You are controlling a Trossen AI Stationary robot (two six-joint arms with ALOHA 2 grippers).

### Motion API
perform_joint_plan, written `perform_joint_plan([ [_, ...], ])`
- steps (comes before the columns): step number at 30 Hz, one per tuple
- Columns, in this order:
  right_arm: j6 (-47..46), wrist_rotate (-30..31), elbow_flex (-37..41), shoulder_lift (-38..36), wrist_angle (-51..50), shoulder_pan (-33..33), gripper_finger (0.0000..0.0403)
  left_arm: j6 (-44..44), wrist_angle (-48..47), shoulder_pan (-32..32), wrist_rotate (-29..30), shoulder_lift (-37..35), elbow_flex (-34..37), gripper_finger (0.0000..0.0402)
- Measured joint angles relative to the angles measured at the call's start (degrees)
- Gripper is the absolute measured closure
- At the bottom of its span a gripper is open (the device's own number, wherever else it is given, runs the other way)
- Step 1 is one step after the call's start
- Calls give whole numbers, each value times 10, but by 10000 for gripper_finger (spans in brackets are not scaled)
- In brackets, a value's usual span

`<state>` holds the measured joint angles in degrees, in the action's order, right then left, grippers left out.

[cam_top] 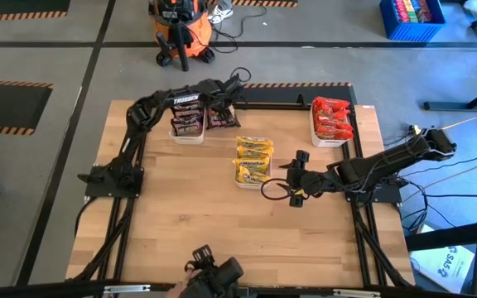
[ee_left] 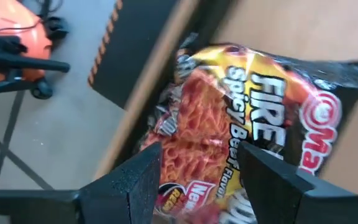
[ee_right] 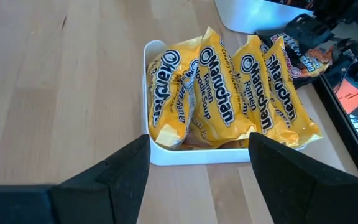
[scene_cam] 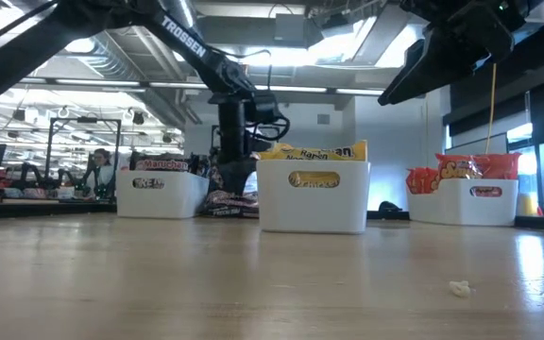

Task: Sort Maruchan noodles
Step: Put the black noodle pack into the white left bin

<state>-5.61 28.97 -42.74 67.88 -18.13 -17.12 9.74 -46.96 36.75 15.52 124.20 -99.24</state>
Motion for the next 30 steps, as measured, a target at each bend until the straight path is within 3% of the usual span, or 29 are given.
perform_joint_plan([
  [24,-1,-11,0,0,0,-1,149,-102,-250,-118,-5,-1,2,196],
  [30,-1,-11,0,0,0,-1,149,-118,-259,-149,-4,-49,2,196],
])
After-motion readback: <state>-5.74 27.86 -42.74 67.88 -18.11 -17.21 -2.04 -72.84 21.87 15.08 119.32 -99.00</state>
